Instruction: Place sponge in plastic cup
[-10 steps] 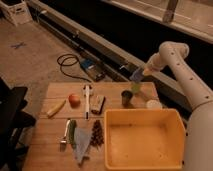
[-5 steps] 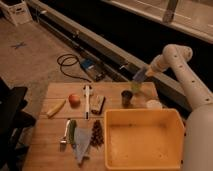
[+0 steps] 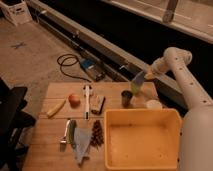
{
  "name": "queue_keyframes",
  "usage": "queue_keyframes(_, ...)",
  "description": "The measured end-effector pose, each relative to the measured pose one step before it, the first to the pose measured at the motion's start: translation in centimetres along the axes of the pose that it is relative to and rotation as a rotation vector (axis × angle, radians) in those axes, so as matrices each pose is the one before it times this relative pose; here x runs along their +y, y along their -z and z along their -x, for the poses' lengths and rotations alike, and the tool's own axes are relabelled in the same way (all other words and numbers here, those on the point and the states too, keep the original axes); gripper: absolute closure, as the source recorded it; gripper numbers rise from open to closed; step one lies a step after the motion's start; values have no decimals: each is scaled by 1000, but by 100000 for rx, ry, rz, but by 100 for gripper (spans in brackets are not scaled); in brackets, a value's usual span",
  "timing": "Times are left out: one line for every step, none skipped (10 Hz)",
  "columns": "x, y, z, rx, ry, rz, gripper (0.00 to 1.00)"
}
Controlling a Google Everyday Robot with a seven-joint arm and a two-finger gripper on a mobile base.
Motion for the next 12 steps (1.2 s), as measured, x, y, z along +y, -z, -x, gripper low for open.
queue_keyframes(297, -327, -82, 727, -56, 857, 100)
queue_keyframes(223, -235, -80, 397, -71, 649, 99)
queue_keyframes(210, -148, -128, 487, 94, 642, 94)
queue_keyframes(245, -142, -85, 404, 255, 615, 82)
queue_keyframes(181, -118, 50, 216, 286, 520, 73)
queue_keyframes(151, -88, 90, 96, 289, 433, 62)
queue_keyframes(96, -63, 90, 35, 241, 291, 55)
queue_keyframes(82, 3, 146, -18, 296, 295, 42)
queue_keyframes(4, 114, -36, 12, 9, -27, 32)
queue_keyframes(38, 78, -85, -4, -46, 1, 26)
queue_keyframes(-59, 238, -35, -199, -89, -282, 22)
queue_keyframes(1, 196, -60, -338, 208, -33, 22)
